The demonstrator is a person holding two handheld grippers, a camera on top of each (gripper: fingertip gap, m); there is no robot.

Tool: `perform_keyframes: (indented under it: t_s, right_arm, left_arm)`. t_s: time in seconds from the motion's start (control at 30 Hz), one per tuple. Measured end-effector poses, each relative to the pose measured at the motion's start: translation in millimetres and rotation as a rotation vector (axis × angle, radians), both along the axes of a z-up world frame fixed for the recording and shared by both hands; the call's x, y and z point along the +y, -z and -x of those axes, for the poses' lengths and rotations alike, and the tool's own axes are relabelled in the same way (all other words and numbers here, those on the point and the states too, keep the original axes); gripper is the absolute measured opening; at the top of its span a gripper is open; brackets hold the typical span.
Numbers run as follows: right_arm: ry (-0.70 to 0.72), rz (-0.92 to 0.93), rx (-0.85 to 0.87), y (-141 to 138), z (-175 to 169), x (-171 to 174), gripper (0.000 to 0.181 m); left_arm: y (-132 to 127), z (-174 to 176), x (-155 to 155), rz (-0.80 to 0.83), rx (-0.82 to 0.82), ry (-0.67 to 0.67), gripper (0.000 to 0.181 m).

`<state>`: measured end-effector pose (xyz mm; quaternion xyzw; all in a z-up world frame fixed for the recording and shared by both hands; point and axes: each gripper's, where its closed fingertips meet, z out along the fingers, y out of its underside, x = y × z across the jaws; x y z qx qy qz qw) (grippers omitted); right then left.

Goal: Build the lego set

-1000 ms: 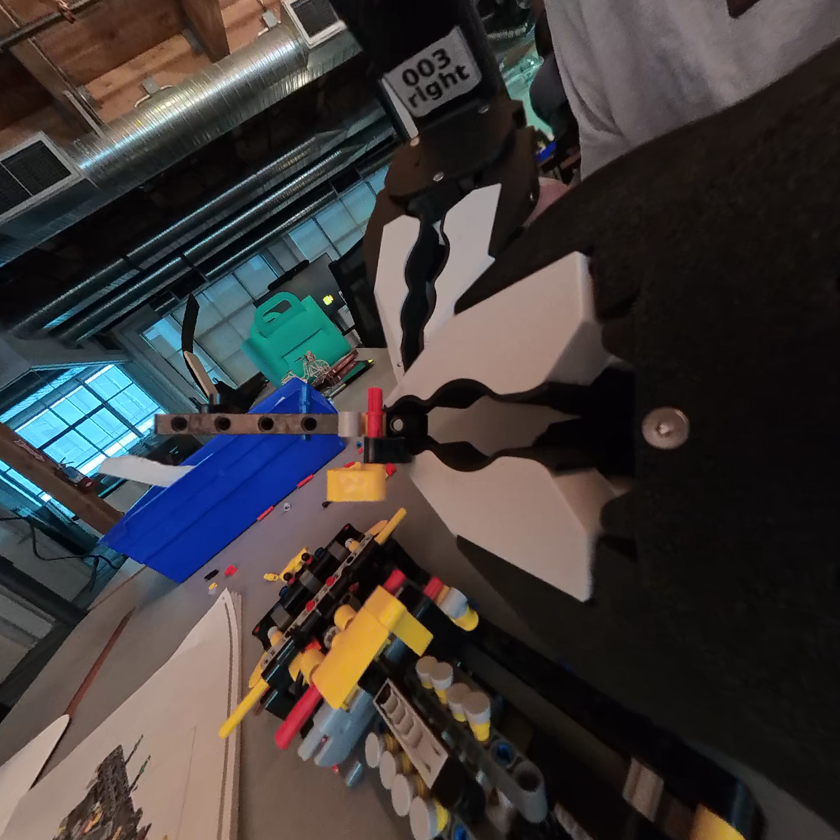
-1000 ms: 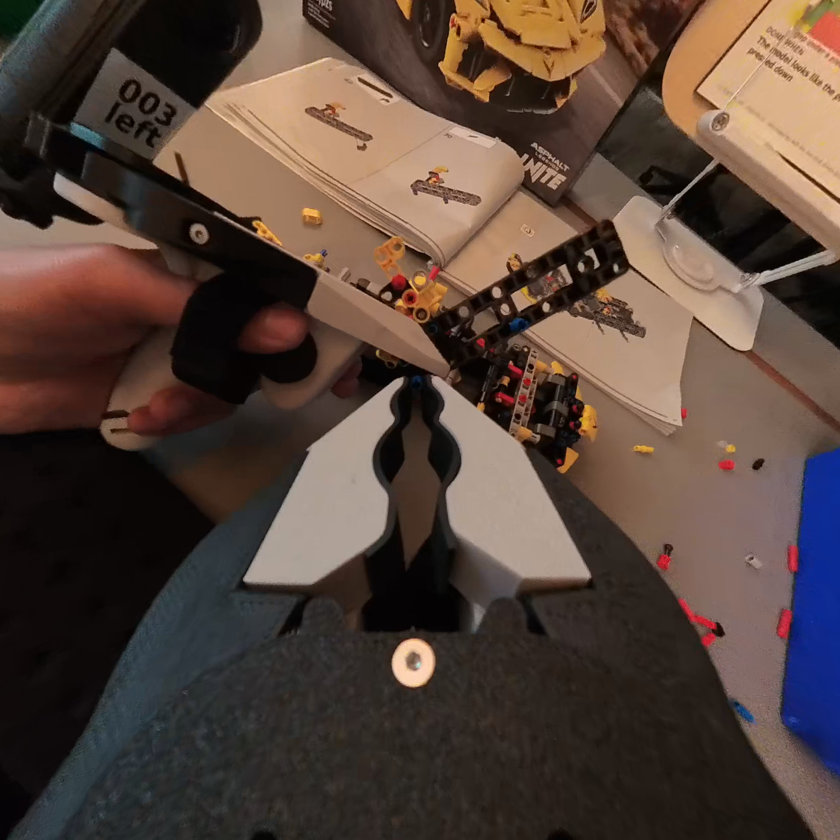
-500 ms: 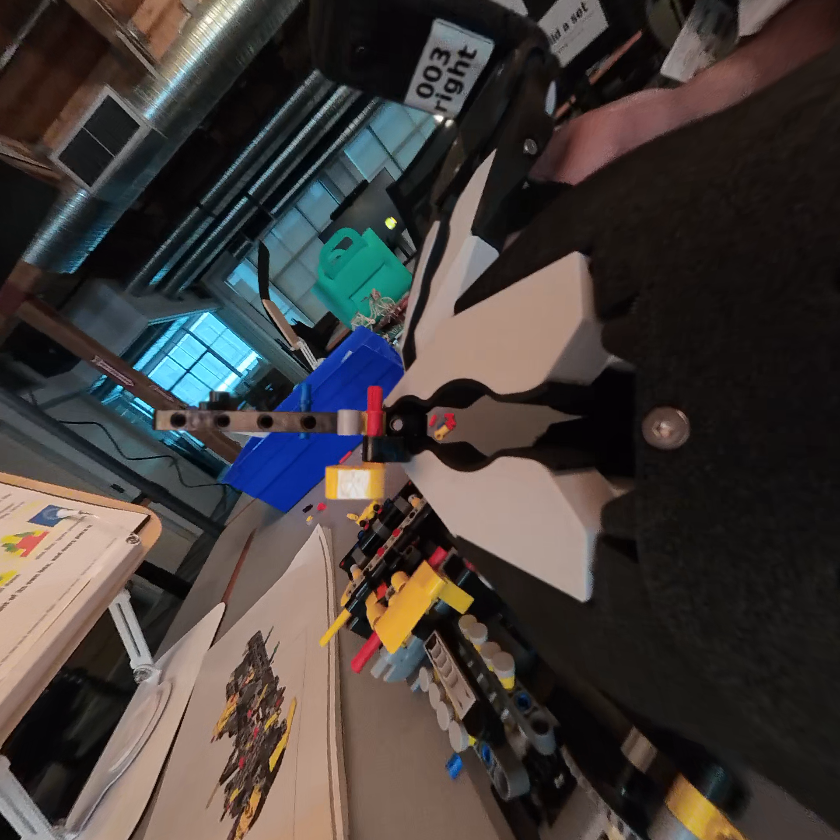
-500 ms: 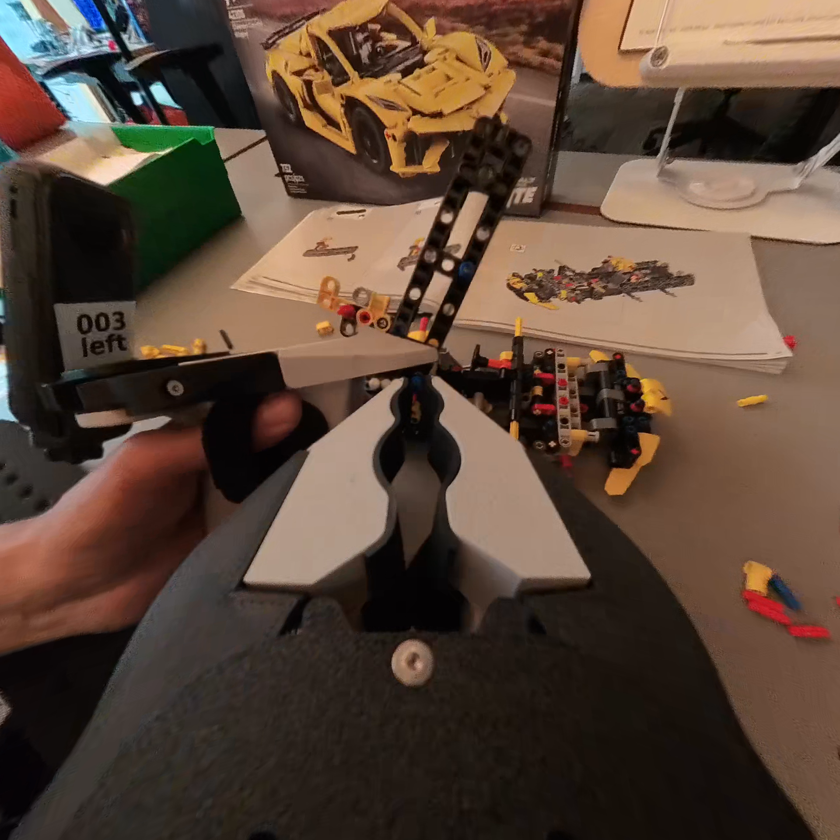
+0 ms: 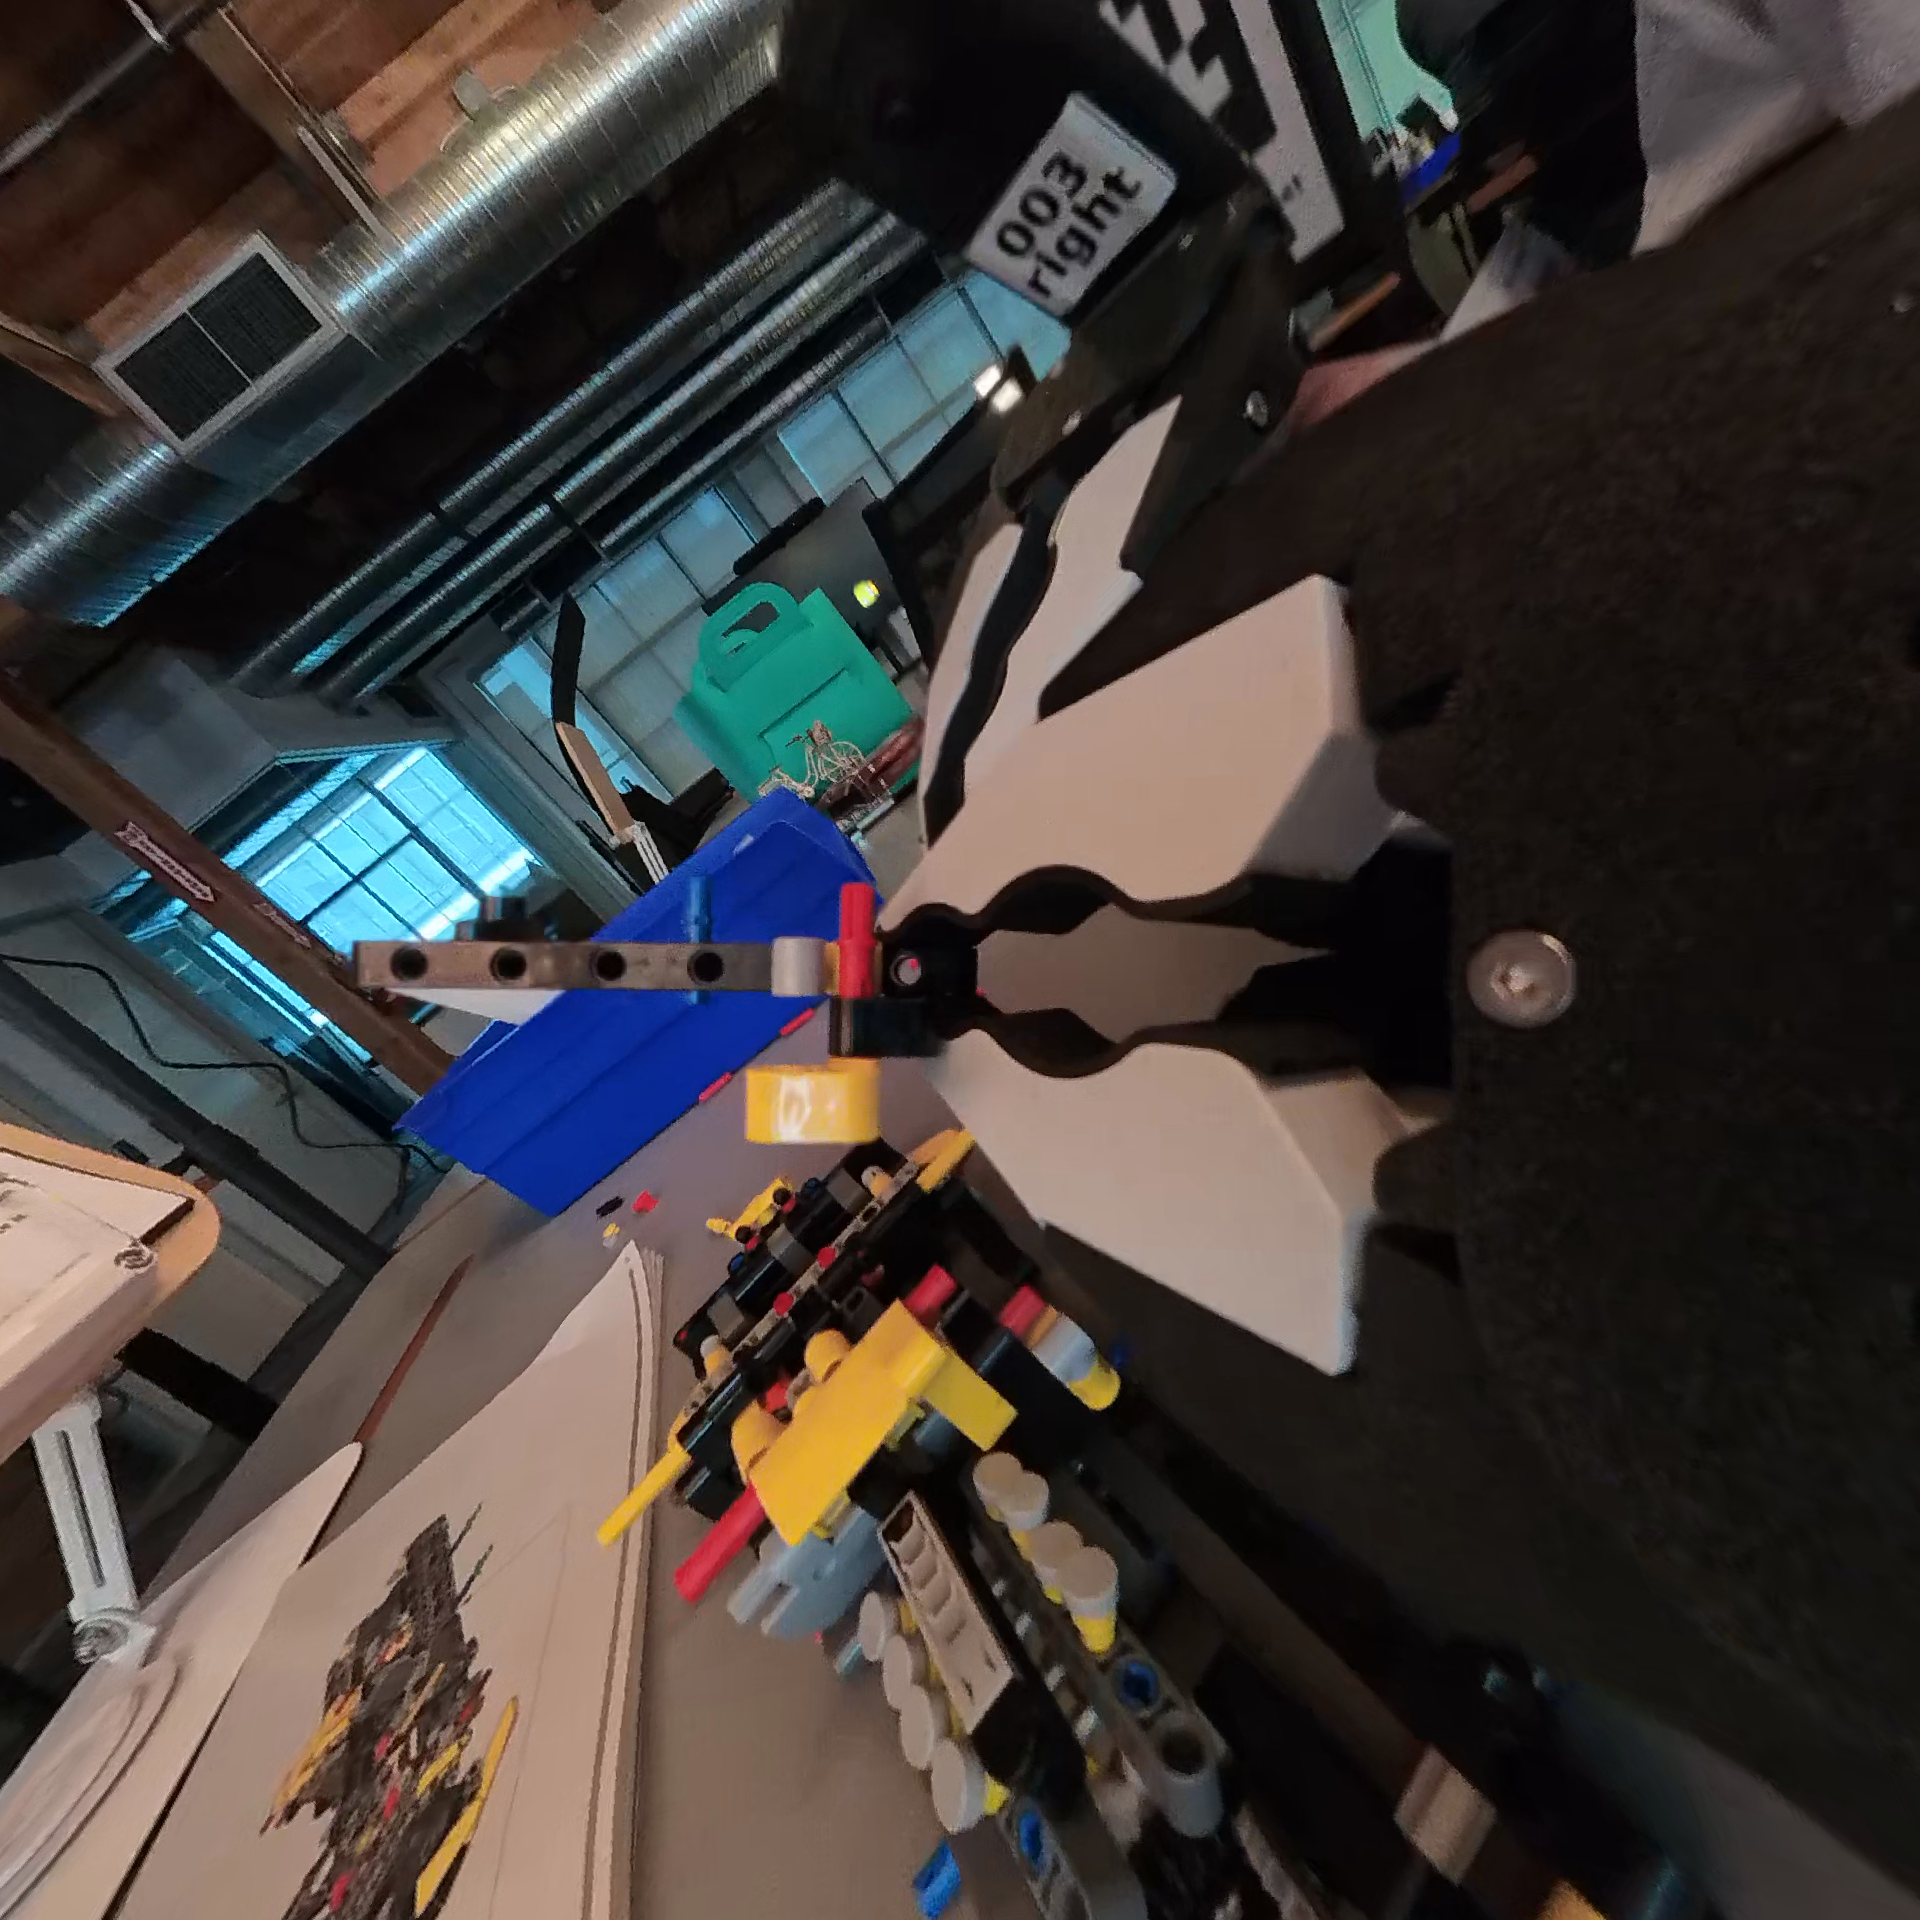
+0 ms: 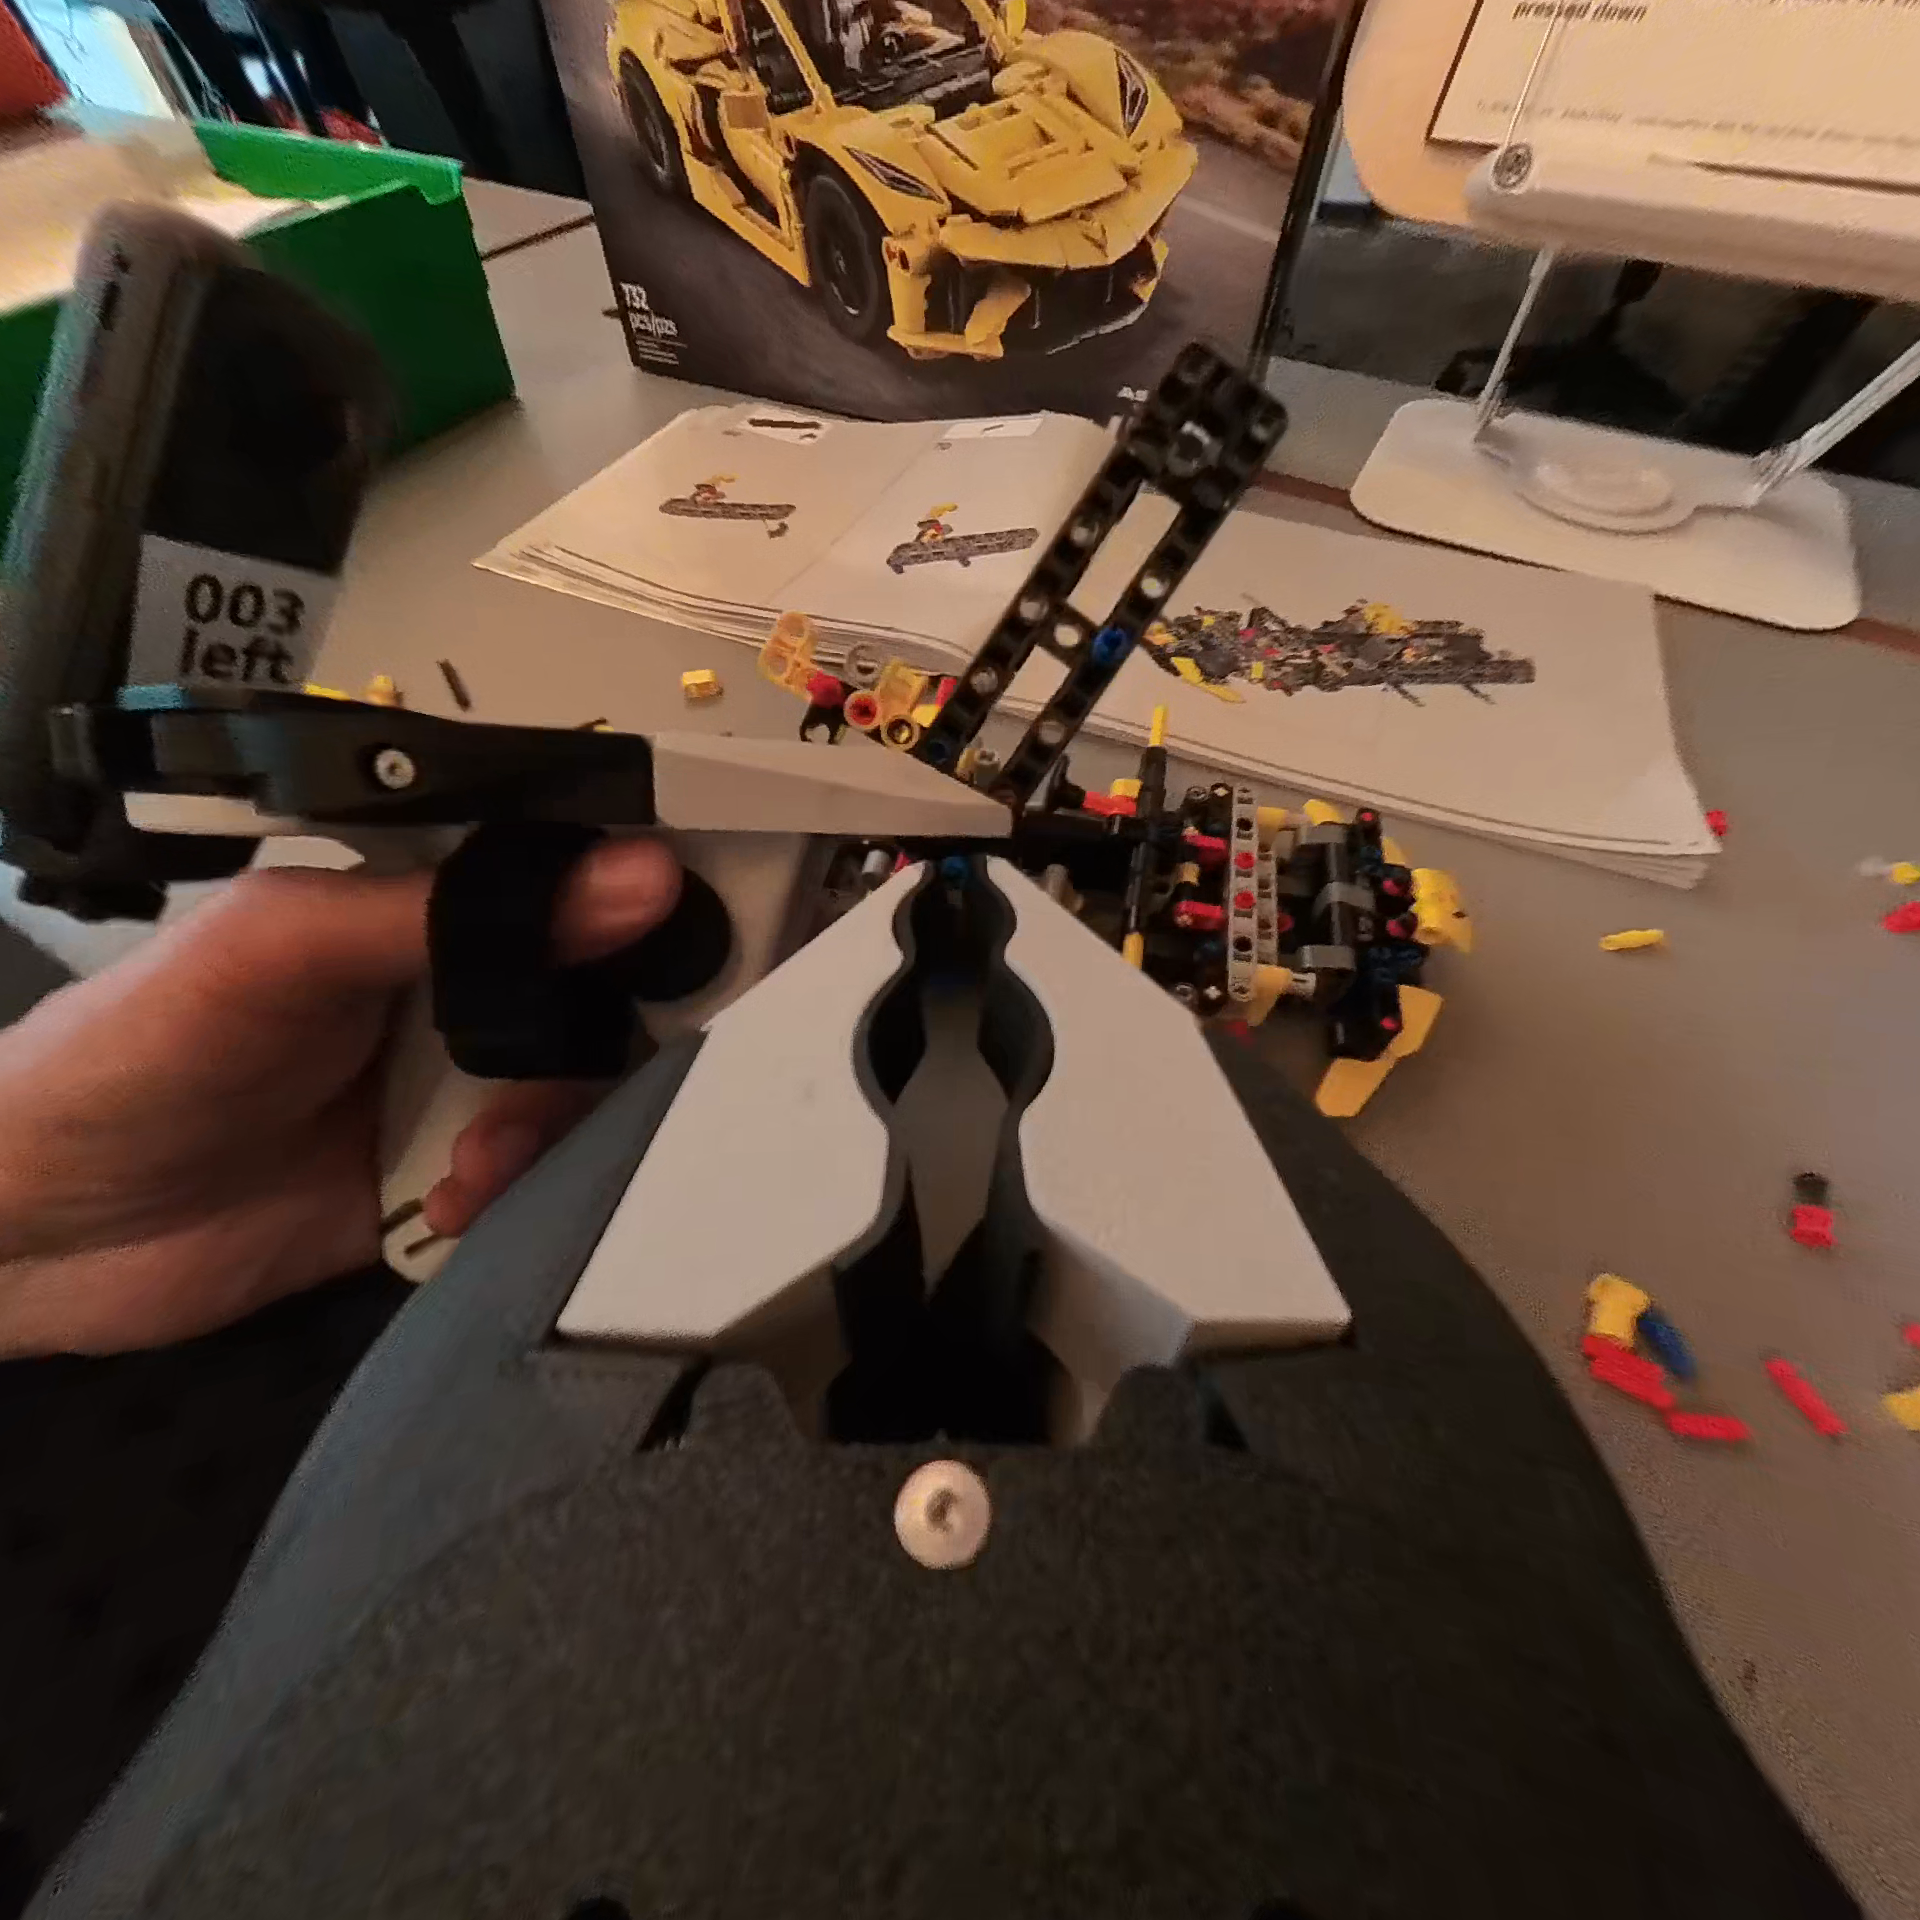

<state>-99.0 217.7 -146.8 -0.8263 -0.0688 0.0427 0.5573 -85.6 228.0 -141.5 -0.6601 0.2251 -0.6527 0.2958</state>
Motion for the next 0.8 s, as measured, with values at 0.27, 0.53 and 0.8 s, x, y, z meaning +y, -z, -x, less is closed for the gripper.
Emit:
perform_keyframes:
  t_s: [0.27, 0.53, 0.8]
  right_arm:
    - [-0.041, 0.000, -0.376, 4.8, -0.7, -2.5, 0.004]
    - [-0.064, -0.051, 0.054, 1.9, 0.1, -2.0, 0.004]
    - [-0.038, -0.040, -0.267, 2.1, -0.6, -4.3, 0.004]
  left_arm:
    - [6.4, -1.5, -3.9, 0.003, 0.055, 0.069, 0.007]
    - [3.3, -0.9, -3.7, 0.002, 0.032, 0.086, 0.007]
    - [3.5, -1.5, -5.8, 0.007, 0.028, 0.107, 0.008]
